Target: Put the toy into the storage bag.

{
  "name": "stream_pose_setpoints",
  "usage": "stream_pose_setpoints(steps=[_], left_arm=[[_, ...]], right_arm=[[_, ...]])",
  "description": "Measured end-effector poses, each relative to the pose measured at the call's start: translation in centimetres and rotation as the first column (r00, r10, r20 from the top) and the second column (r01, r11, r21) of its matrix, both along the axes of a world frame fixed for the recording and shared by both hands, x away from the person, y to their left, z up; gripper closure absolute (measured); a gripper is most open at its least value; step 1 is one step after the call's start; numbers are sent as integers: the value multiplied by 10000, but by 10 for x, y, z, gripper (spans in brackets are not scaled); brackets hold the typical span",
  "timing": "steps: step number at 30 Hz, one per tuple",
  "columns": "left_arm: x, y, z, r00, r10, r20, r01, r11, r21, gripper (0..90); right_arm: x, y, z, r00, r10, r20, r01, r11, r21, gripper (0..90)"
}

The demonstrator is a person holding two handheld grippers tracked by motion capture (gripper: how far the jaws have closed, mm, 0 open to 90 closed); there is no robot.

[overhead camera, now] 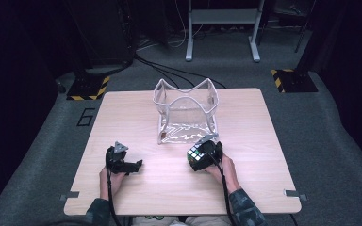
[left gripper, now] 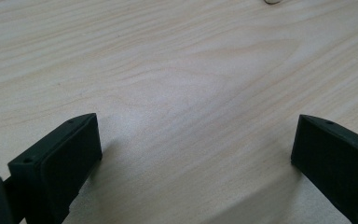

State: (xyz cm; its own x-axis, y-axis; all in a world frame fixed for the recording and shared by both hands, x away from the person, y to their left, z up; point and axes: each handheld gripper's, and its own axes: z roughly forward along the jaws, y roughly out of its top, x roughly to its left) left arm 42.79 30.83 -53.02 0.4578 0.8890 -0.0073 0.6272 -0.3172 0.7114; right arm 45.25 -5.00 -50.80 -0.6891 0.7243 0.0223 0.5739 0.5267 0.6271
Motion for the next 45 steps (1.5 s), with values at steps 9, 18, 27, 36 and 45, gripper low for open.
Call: stream_pose_setpoints(steps=[9, 18, 27, 36, 45], left_arm=[[0, 0, 0, 10000, 3, -7, -3, 10000, -5, 13], [0, 0, 0, 10000, -3, -1, 3, 10000, 3, 13], [0, 0, 0, 10000, -2, 1, 2, 10000, 0, 13], [0, 0, 0, 10000, -1, 3, 1, 10000, 2, 13], [0, 0, 0, 10000, 0, 5, 0, 10000, 8, 13]], right_arm=[[1, 0, -1, 10000, -6, -45, 6, 10000, 4, 187], [-1, 1, 2, 9995, 220, 219, -216, 9996, -197, 328], [-4, 2, 4, 9992, 260, 300, -255, 9995, -179, 331], [-5, -2, 12, 9987, 315, 388, -309, 9994, -153, 331], [-7, -4, 20, 9970, 444, 628, -436, 9989, -149, 331]])
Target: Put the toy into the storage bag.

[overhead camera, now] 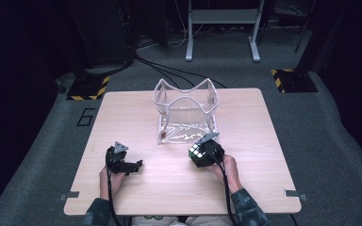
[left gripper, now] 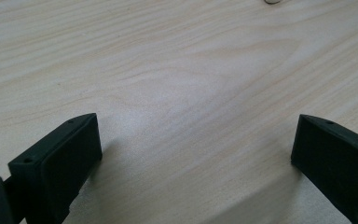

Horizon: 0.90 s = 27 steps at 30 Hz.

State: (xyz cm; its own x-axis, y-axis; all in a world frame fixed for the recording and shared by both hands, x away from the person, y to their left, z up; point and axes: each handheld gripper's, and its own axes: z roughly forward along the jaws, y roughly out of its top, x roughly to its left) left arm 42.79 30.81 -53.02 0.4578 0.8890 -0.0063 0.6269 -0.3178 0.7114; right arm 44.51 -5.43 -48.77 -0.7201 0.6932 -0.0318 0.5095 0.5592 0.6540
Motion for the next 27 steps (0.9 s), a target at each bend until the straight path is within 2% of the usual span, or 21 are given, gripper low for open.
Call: stream_pose_setpoints(steps=[11, 14, 20, 25, 27], left_arm=[[0, 0, 0, 10000, 1, 1, -1, 10000, -4, 13], [0, 0, 0, 10000, -5, -4, 5, 10000, -12, 13], [0, 0, 0, 10000, 0, 2, 0, 10000, 0, 13], [0, 0, 0, 10000, 1, 3, -1, 10000, -5, 13], [0, 0, 0, 10000, 0, 3, 0, 10000, 0, 13]], right_arm=[[-3, -3, 11, 9998, 199, -61, -198, 9996, 201, 332], [-4, -4, 15, 10000, -6, -22, 6, 10000, 67, 332], [-4, -10, 25, 9998, -3, 193, -2, 9997, 231, 332], [-5, -13, 32, 9999, 8, 173, -15, 9992, 401, 333], [-5, -15, 36, 9995, 19, 316, -31, 9992, 399, 333]])
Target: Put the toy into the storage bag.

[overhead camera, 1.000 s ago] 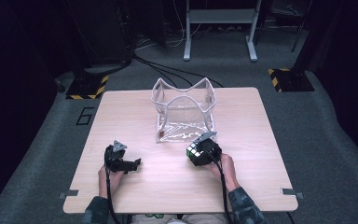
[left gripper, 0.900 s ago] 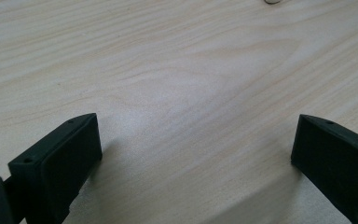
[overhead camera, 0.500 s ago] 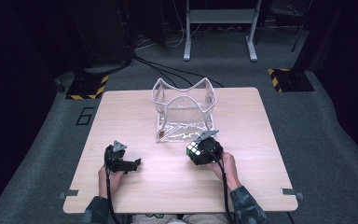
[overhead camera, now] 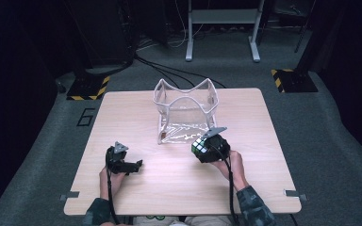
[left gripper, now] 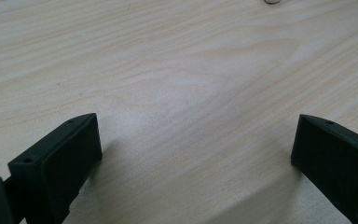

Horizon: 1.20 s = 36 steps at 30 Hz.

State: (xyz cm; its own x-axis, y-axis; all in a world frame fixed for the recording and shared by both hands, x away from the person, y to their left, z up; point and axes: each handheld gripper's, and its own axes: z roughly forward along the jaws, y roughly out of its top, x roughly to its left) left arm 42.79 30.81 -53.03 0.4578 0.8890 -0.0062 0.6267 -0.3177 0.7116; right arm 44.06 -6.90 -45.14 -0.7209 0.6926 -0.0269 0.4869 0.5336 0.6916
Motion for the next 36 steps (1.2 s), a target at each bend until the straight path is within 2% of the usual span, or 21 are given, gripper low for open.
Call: stream_pose_setpoints(steps=[4, 10, 16, 27, 36], left_arm=[[0, 0, 0, 10000, -2, 0, 2, 10000, -3, 13], [0, 0, 0, 10000, -1, -1, 1, 10000, -1, 13], [0, 0, 0, 10000, -2, -2, 2, 10000, 0, 13], [0, 0, 0, 10000, -6, -7, 6, 10000, -14, 13], [0, 0, 0, 10000, -8, -8, 8, 10000, -10, 13]], right_arm=[[0, -3, 7, 9999, -140, -78, 141, 9998, 151, 332], [0, -8, 17, 9996, -279, 73, 278, 9995, 138, 333], [1, -12, 27, 9995, -252, 196, 251, 9996, 89, 333], [2, -17, 43, 9992, -255, 307, 244, 9990, 368, 333], [4, -22, 56, 9983, -79, 586, 75, 9999, 74, 333]])
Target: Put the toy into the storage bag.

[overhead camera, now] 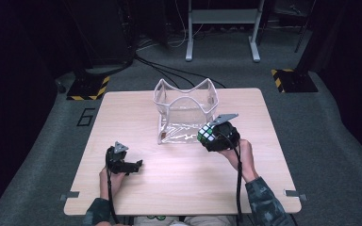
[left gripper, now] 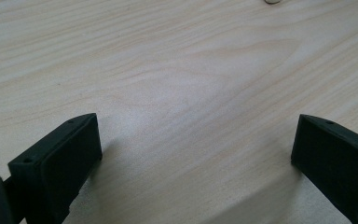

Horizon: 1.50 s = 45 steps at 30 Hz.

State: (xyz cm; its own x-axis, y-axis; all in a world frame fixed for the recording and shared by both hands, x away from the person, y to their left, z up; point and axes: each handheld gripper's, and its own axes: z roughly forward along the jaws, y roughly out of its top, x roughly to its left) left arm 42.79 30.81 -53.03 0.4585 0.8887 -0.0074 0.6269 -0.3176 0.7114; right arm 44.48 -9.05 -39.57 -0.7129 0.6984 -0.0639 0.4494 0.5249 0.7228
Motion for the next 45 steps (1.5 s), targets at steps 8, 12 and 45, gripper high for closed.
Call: stream_pose_setpoints(steps=[8, 12, 45], left_arm=[[0, 0, 0, 10000, 3, 1, -3, 10000, -4, 13], [0, 0, 0, 10000, 2, 0, -2, 10000, -2, 13], [0, 0, 0, 10000, 9, 7, -9, 10000, 4, 13]], right_arm=[[1, -2, 10, 10000, -33, 14, 33, 10000, -70, 333], [1, -1, 13, 9998, -193, 42, 193, 9998, 36, 333], [10, -4, 63, 9991, -102, 423, 107, 9999, -116, 333]])
